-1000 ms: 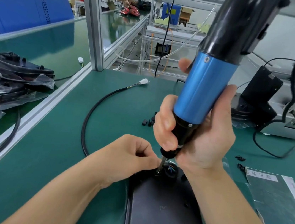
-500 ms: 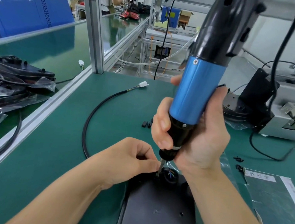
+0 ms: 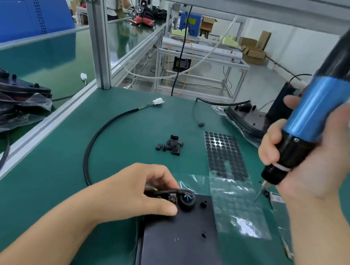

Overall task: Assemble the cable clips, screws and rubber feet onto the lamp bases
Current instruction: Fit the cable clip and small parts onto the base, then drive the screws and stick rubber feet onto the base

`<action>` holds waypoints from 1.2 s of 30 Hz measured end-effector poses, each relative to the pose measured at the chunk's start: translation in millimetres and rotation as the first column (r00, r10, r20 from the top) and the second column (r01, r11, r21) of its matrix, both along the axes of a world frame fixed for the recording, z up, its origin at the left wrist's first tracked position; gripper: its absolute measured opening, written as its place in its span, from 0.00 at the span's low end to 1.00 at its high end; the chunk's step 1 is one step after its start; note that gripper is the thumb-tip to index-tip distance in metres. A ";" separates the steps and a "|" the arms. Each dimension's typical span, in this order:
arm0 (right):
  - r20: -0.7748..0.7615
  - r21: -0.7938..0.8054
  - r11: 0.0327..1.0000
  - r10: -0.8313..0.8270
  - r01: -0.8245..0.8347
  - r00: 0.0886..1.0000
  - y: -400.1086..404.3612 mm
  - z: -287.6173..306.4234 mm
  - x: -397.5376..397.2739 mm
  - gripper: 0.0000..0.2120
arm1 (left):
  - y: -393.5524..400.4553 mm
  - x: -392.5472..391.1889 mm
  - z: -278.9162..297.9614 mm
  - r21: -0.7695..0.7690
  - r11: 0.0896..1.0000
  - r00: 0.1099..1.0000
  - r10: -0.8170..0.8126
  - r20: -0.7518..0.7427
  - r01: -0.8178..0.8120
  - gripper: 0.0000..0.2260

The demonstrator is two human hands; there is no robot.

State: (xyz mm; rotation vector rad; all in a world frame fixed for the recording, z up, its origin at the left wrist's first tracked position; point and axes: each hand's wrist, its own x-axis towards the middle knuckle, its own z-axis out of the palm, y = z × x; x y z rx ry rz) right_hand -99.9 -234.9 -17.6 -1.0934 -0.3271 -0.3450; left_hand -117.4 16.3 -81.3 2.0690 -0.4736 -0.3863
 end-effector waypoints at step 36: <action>0.303 -0.701 -0.025 -0.915 0.713 0.266 -96.9 -62.9 14.4 0.15 | -144.7 107.9 7.7 0.660 0.749 0.959 -0.226 0.170 0.059 0.42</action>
